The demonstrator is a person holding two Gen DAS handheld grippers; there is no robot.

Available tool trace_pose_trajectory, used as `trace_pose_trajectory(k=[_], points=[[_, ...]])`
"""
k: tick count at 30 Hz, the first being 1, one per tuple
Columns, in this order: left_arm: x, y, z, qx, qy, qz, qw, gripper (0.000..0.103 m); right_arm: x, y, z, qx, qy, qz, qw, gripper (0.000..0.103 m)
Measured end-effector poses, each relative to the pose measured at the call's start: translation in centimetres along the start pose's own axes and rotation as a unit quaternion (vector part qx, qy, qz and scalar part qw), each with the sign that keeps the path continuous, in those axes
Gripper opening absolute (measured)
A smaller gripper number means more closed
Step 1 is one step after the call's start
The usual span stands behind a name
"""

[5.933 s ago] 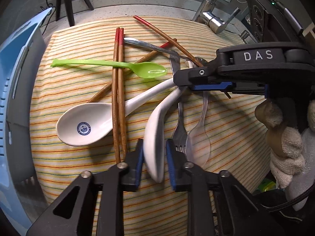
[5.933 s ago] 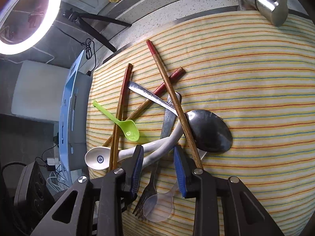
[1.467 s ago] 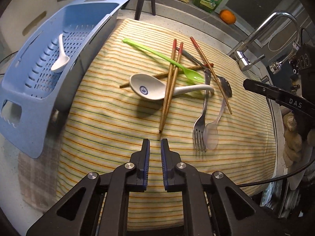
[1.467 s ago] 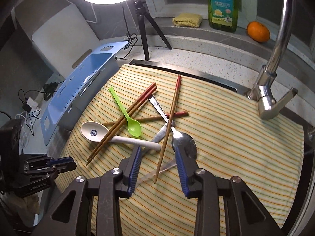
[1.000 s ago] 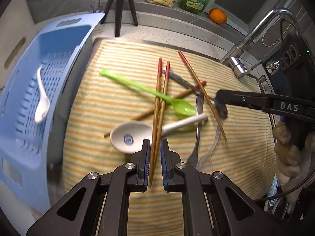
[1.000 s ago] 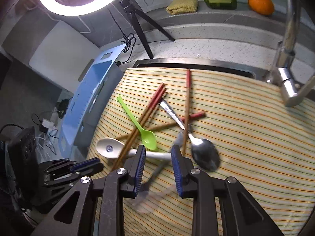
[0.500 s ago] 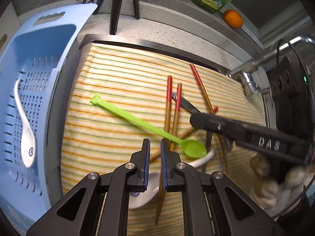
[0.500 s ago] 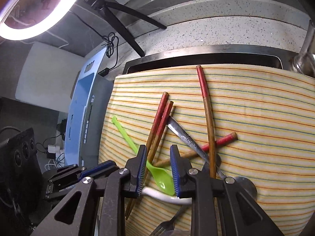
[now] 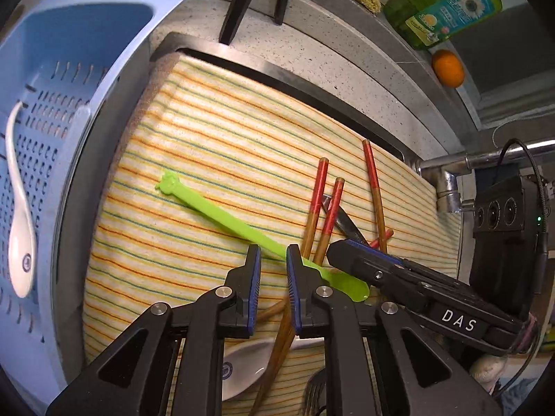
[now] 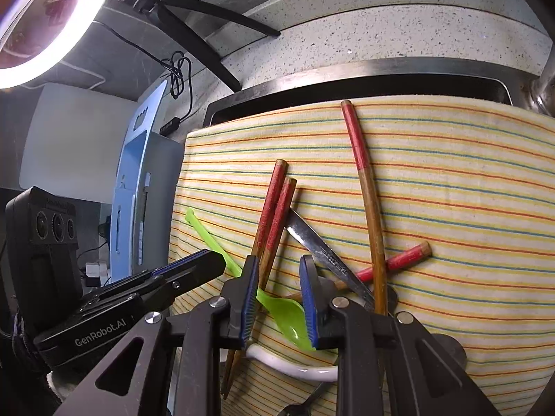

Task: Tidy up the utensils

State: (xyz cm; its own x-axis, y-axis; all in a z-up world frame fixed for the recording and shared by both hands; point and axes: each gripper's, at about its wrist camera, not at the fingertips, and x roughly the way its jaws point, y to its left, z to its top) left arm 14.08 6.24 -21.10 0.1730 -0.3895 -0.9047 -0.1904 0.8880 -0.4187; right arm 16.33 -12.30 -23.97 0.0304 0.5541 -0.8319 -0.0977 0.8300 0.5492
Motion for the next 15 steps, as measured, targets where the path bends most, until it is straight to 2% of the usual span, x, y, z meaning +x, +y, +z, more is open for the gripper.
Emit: trace_pose_trajectory(k=[2,6,9,15], points=[[0.0,0.6,0.1,-0.015,-0.001,-0.007,0.9999,0.013,0.1,-0.2,0.0,0.006,0.002,0.008,1.000,0.022],[0.1,0.9,0.3,-0.032,-0.008,-0.014,0.9994,0.014,0.3,0.0,-0.3,-0.002,0.006,-0.001,1.000,0.021],[0.2,0.7,0.3,-0.033,-0.007,-0.019,0.9993,0.020,0.3,0.8,-0.7,-0.019,0.012,-0.004,1.000,0.021],[1.0,0.3,0.7,-0.038,-0.013,-0.004,0.9992,0.020,0.6,1.6,-1.4,-0.040,0.019,-0.002,0.999,0.021]])
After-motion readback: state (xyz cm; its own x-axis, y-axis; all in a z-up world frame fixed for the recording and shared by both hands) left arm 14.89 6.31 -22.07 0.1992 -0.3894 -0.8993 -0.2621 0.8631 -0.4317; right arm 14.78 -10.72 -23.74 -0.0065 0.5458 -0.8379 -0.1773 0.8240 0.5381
